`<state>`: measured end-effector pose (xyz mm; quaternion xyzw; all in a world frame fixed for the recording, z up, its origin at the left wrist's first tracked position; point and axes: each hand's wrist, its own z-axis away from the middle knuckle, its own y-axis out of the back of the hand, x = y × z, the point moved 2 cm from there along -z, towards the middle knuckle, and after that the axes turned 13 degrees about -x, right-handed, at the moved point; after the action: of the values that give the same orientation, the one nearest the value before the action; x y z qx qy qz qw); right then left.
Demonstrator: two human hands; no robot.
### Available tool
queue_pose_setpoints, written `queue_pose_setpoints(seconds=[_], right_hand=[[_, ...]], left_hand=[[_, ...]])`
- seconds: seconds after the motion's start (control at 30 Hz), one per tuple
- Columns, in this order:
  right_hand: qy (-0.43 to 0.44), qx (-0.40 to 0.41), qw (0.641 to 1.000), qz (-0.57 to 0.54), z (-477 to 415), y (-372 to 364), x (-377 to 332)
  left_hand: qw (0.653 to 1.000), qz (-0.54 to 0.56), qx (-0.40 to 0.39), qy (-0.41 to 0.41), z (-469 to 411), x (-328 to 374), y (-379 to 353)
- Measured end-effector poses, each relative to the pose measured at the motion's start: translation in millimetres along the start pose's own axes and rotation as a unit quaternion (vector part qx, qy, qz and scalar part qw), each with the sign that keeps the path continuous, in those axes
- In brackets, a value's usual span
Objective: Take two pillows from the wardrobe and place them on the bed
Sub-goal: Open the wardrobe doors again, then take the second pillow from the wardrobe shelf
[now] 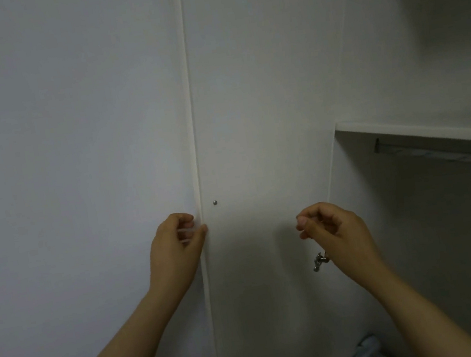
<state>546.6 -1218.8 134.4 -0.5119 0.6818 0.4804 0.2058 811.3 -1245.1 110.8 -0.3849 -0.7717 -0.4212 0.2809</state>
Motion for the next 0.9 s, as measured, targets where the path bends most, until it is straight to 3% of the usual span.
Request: queue_pose_setpoints(seconds=[0.2, 0.43, 0.63, 0.9], right_hand=[[-0.008, -0.001, 1.000, -0.008, 29, 12, 13], [-0.039, 0.020, 0.999, -0.014, 88, 53, 47], [-0.111, 0.081, 0.990, -0.020, 143, 101, 93], [-0.234, 0.177, 0.955, 0.030, 213, 171, 169]], left_hand=[[0.999, 0.019, -0.033, -0.002, 43, 25, -10], [0.993, 0.025, -0.112, -0.011, 90, 47, -79], [0.980, 0.030, -0.194, -0.024, 109, 69, -155], [0.937, 0.060, -0.341, -0.034, 109, 81, -275]])
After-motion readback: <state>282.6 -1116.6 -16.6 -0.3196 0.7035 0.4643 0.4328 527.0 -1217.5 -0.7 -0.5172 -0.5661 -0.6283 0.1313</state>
